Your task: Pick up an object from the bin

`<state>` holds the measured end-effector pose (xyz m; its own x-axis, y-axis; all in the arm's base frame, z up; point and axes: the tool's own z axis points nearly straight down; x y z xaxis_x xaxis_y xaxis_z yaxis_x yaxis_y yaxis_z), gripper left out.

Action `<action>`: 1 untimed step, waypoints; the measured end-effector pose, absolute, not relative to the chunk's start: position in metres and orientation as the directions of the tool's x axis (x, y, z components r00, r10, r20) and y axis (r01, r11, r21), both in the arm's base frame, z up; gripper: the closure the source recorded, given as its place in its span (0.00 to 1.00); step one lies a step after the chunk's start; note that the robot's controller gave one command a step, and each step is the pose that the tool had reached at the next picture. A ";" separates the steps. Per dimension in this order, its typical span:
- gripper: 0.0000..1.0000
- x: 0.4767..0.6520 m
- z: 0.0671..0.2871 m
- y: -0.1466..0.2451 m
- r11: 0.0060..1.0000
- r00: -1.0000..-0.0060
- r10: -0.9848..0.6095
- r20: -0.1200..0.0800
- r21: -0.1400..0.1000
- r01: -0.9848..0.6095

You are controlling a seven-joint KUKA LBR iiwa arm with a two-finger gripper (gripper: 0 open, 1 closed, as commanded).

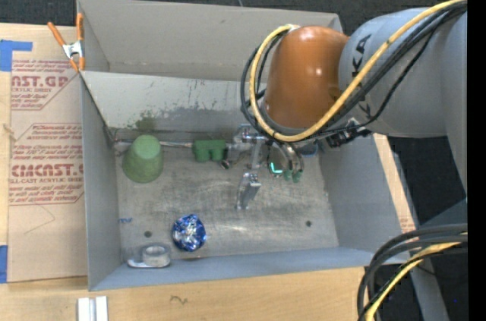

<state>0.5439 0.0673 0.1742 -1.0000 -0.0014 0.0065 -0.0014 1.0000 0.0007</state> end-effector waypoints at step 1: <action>0.00 0.507 0.074 0.097 0.996 -0.996 -0.093 -0.002 0.001 -0.093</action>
Offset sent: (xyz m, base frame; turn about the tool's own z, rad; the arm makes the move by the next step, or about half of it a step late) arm -0.0365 0.0276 -0.0986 -0.0899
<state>0.5071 0.0965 0.0739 -0.9957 -0.0931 -0.0023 -0.0931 0.9957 0.0015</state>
